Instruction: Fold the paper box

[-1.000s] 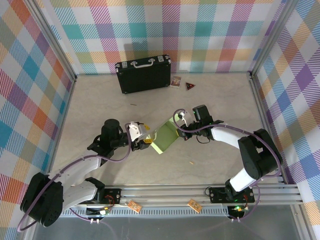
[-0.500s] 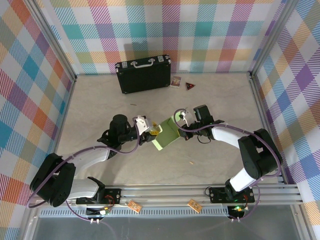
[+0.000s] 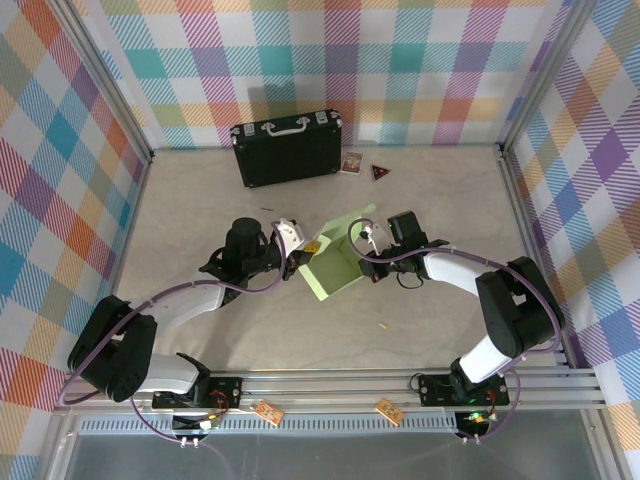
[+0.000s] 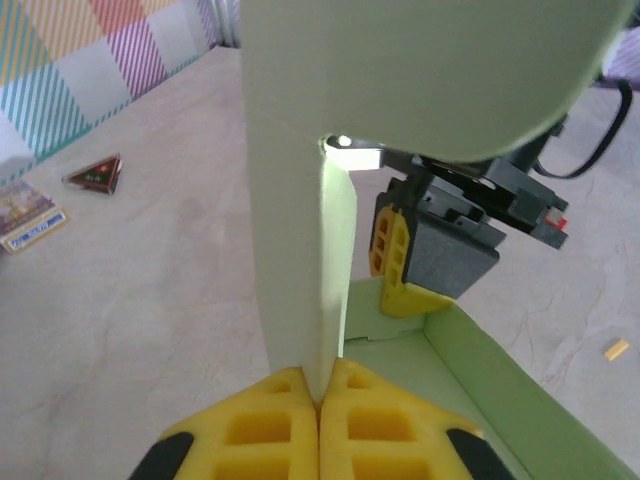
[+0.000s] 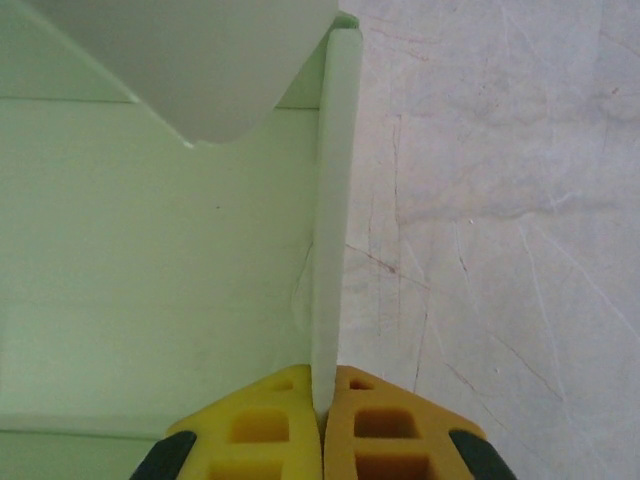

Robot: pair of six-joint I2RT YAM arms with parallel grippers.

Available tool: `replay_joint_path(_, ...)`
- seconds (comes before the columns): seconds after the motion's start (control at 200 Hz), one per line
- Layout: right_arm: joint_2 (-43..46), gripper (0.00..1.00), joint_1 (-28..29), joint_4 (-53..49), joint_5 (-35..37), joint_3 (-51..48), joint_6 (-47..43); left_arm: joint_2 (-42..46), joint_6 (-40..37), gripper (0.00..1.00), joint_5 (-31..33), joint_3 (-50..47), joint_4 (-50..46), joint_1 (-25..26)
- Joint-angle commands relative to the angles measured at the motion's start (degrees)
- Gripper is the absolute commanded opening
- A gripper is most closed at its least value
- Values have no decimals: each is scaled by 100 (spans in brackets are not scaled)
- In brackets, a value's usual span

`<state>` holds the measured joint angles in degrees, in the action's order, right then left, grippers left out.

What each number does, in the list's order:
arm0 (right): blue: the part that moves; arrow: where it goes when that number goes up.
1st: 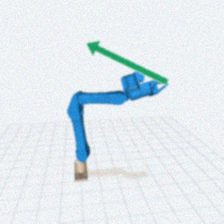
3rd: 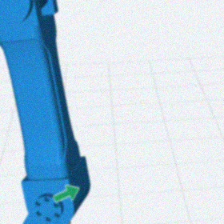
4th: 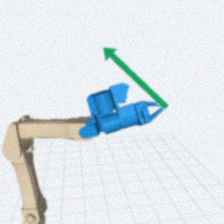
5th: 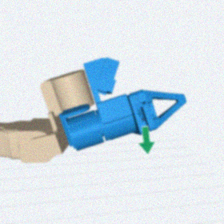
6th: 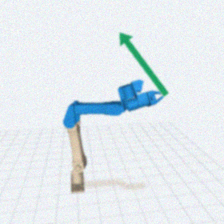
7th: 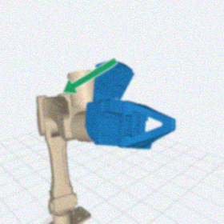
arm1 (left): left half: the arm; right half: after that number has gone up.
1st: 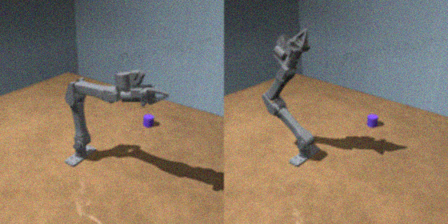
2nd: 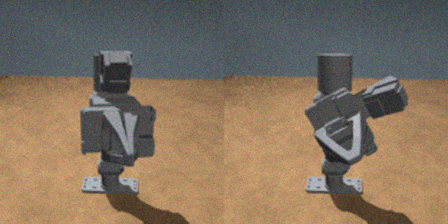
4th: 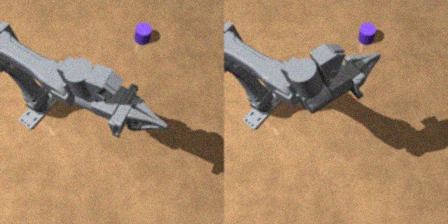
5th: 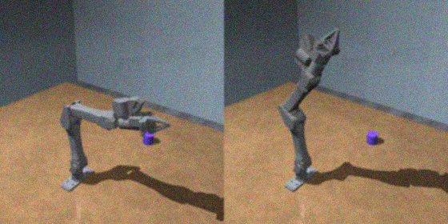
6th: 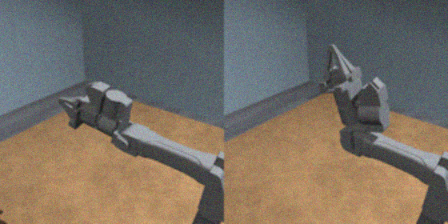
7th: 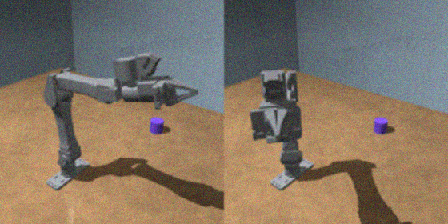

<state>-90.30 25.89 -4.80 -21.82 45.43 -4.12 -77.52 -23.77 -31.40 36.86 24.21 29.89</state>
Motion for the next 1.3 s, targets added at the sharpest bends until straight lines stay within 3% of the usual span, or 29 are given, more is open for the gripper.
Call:
replay_joint_path(0.0, 82, 0, 168, 230, -605, 21, -290, -129, 16, 0, 52, 164, -121, 129)
replay_joint_path(0.24, 144, 0, 162, 398, -612, 11, 65, 13, -296, 0, 29, -196, 97, 258)
replay_joint_path(0.37, 305, 16, 162, 562, -623, -55, 102, 129, -749, 0, -178, -363, -25, 269)
replay_joint_path(0.455, 532, 42, 166, 745, -472, -203, 129, 198, -1126, 0, -151, -435, -235, 268)
replay_joint_path(0.53, 802, 56, 162, 928, -224, -387, 146, 242, -1472, 0, 54, -558, -286, 263)
replay_joint_path(0.64, 1294, 67, 154, 949, 65, -615, 190, 185, -2019, 0, 155, -637, -381, 227)
replay_joint_path(0.815, 2291, 77, 125, 590, 651, -801, 596, 35, -2279, 0, 23, -671, -382, 178)
replay_joint_path(1.045, 3050, 77, -237, 498, 1912, -1145, 1457, 109, -2402, 0, -143, -771, -450, 111)
replay_joint_path(1.19, 2588, 71, -618, 223, 1276, -793, 1550, 218, -2459, 0, -270, -795, -569, 92)
replay_joint_path(1.235, 2358, 62, -703, 2, 1523, -582, 1874, 254, -2487, 0, -295, -803, -624, 79)
replay_joint_path(1.295, 2195, 52, -939, -204, 1096, -301, 1898, 305, -2500, 0, -280, -807, -689, 72)
